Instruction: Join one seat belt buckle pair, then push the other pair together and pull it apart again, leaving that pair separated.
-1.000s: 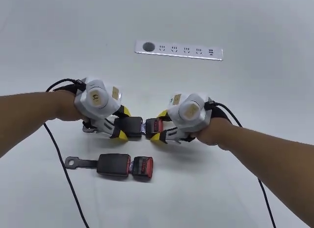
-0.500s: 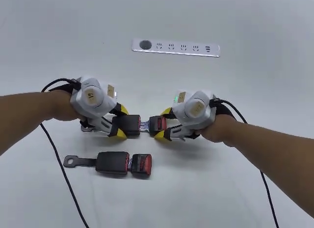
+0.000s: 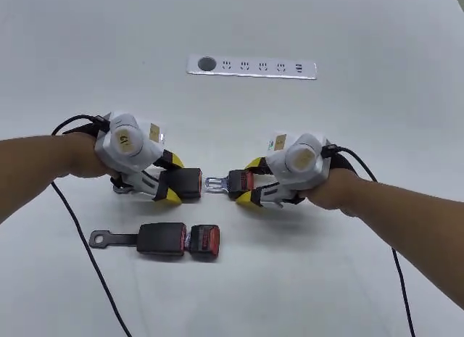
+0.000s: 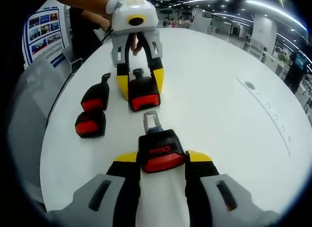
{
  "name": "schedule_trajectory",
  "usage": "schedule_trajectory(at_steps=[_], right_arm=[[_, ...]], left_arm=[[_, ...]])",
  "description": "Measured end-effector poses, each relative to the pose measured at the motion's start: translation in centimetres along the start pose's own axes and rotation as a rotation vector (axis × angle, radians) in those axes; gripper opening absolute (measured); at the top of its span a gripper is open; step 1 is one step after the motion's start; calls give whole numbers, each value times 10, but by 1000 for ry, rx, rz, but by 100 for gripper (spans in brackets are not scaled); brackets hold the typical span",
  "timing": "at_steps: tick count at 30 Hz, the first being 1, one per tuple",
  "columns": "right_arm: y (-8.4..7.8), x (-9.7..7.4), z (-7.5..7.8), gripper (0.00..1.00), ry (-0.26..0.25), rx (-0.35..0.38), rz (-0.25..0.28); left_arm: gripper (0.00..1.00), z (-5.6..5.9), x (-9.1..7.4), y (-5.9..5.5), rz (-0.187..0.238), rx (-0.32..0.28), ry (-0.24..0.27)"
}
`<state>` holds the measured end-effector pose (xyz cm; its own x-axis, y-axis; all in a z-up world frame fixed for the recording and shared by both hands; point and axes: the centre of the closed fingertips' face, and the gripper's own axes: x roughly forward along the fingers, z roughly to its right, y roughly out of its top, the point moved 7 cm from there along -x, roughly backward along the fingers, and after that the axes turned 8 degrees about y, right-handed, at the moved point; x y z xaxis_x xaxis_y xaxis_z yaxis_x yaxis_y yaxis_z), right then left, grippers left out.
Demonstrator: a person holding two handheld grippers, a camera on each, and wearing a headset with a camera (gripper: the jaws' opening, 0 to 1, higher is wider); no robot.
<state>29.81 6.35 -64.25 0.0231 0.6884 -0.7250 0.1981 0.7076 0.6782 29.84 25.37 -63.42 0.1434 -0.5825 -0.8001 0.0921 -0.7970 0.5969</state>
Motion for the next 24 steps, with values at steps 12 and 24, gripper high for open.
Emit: schedule_trajectory(at_steps=[12,24], right_arm=[[-27,-27,2,34,-15,24,8],[-48,-48,1,34,-23,37,5]], left_arm=[[35,-2,-1,-1,1,-1,-7],[35,-1,0,-1,0,1,-12]])
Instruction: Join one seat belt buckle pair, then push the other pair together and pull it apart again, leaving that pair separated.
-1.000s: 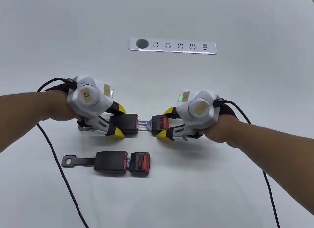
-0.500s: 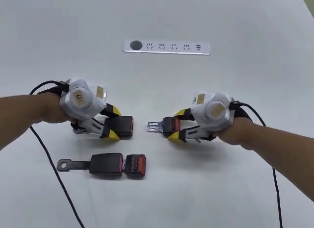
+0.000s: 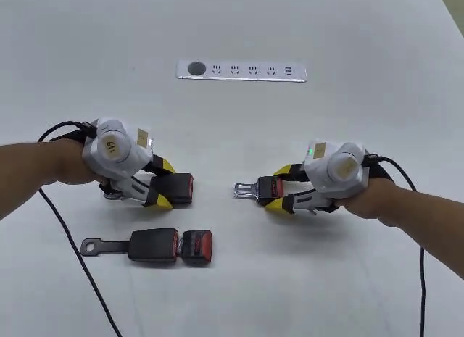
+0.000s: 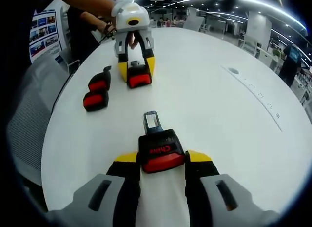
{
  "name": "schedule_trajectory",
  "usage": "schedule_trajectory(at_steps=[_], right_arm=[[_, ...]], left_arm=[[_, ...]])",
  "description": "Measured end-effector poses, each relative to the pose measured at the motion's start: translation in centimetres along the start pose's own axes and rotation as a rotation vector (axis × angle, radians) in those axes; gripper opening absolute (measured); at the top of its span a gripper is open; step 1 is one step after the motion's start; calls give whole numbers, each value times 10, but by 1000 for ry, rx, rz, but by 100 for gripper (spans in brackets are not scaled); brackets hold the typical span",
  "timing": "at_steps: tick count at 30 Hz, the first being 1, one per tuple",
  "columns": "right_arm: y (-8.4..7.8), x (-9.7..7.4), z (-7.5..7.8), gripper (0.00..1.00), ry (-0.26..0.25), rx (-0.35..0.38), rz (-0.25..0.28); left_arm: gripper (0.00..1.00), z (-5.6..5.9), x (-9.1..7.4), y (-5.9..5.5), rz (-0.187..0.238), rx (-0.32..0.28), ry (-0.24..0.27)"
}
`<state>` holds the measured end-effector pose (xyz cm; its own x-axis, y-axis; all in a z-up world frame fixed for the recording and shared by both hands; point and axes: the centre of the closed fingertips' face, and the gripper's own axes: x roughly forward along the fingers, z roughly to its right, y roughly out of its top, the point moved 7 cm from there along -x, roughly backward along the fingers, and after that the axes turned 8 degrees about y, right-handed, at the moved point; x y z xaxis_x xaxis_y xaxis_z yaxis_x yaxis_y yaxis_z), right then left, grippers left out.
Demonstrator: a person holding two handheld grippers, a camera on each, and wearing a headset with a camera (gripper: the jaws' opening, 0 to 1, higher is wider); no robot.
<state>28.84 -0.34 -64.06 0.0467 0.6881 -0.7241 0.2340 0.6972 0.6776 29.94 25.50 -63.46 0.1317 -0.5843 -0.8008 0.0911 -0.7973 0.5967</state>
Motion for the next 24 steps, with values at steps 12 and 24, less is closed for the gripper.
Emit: schedule_trajectory(at_steps=[12,24], right_arm=[[-16,-17,3,34,-9,14,-3],[-23,-22,1,35,-7,18,14]], left_arm=[[35,2,-1,2,-3,2,0],[35,1,0,1,-14,-1,2]])
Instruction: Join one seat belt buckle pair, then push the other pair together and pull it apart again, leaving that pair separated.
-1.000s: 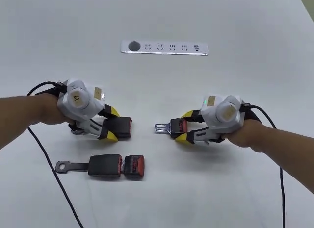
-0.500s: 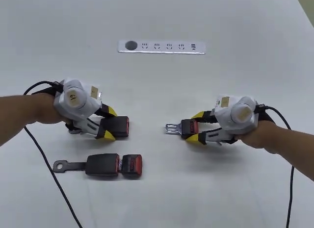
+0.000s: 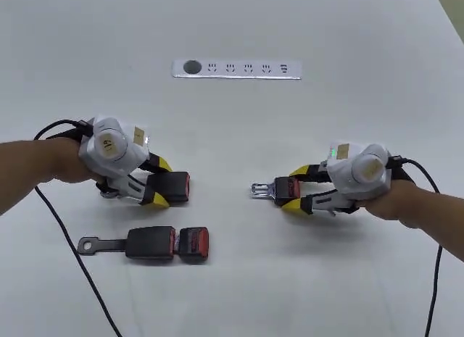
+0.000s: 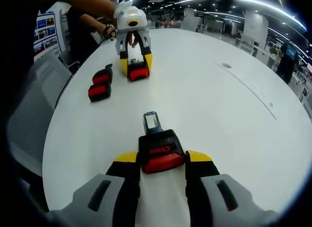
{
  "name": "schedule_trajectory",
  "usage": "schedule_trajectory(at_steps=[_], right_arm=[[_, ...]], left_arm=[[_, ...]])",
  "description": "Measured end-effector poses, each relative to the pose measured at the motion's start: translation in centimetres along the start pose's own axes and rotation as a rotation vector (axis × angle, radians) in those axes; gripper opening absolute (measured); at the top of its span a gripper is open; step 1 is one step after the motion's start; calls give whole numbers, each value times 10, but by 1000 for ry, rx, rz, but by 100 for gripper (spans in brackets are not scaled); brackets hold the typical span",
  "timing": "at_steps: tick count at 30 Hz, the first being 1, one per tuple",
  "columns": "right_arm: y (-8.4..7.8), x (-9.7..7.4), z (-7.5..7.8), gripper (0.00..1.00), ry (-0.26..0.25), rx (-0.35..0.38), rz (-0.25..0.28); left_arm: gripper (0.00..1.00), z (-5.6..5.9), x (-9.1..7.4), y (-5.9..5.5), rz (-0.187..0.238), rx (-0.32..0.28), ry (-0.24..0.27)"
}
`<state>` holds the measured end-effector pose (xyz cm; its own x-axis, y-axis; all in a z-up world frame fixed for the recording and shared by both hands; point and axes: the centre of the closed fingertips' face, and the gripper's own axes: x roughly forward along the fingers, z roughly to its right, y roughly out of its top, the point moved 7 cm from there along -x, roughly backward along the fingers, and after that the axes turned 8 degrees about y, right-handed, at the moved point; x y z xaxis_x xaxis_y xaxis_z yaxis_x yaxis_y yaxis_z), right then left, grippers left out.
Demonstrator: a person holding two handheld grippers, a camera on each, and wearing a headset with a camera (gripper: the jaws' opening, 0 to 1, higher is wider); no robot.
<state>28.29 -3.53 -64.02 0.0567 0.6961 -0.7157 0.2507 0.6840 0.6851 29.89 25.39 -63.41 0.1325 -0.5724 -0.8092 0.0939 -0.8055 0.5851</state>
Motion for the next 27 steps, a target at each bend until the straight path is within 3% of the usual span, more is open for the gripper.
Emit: schedule_trajectory(at_steps=[7,10,11,13,14,16,21,24,27], right_arm=[[1,5,0,36,-6,-6,-7],[2,6,-1,36,-28,-18,-28],[2,5,-2,36,-60,39,-29],[7,5,-6,41,-57,127,37],[8,4,-4,44,-80,144,56],[8,3,1,53,-132,160,84],[10,0,3,71,-211,193,120],[13,-6,2,73,-263,225,149],[19,-10,-2,79,-321,238,181]], left_arm=[[37,3,-1,3,-2,-6,0],[38,4,-2,4,7,-60,21],[39,2,-2,6,1,-79,38],[46,3,-3,6,-4,-124,28],[51,3,-4,7,9,-147,26],[63,-2,-6,5,28,-175,54],[76,-4,-14,6,63,-300,123],[84,-3,-20,6,71,-355,170],[89,-3,-22,0,108,-397,232]])
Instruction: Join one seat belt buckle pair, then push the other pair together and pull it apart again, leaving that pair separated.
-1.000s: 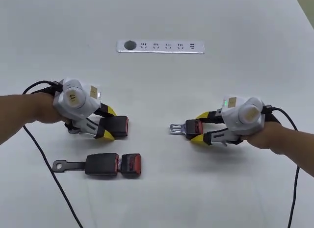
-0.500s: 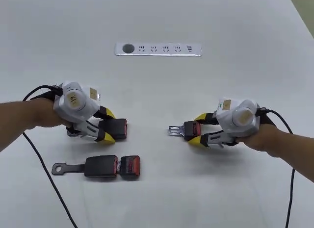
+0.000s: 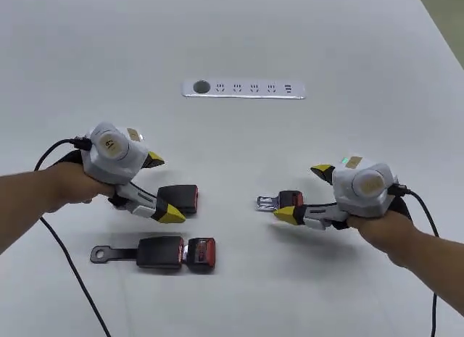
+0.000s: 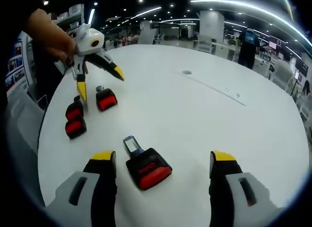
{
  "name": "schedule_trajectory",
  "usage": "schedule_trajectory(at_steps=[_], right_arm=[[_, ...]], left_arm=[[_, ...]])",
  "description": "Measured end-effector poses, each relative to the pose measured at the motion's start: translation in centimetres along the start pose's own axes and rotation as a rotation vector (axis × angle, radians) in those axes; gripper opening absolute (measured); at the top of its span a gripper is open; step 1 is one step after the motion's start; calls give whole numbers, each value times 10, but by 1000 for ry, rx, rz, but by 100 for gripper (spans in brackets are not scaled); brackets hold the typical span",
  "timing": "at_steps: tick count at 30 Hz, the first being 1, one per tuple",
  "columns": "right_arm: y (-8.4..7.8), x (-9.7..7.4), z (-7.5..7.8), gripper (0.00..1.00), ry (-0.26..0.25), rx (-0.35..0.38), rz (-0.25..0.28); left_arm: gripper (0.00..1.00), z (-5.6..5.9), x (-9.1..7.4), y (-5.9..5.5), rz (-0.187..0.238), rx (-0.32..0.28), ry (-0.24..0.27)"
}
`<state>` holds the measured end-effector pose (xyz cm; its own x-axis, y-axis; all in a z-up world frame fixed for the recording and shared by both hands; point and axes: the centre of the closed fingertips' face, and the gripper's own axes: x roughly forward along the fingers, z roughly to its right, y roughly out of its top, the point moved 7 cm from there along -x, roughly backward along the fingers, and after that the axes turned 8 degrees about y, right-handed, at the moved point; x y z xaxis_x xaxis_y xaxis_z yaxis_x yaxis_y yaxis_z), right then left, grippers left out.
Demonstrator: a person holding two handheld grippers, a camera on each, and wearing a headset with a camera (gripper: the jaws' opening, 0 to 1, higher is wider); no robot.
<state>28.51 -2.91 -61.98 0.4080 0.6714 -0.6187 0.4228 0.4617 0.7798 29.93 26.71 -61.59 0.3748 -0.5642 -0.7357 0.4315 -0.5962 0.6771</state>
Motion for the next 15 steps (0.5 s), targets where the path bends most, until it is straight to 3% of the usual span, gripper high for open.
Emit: schedule_trajectory(at_steps=[3,10,12,15], right_arm=[[1,-2,-1,80,-36,-4,7],[5,-10,-16,83,-92,21,49],[6,-14,-19,83,-117,32,70],[5,-19,-24,87,-140,42,101]], left_arm=[[95,2,-8,2,14,-84,23],[100,8,-31,3,106,-154,115],[100,14,-40,3,160,-158,127],[100,23,-50,-2,131,-182,142]])
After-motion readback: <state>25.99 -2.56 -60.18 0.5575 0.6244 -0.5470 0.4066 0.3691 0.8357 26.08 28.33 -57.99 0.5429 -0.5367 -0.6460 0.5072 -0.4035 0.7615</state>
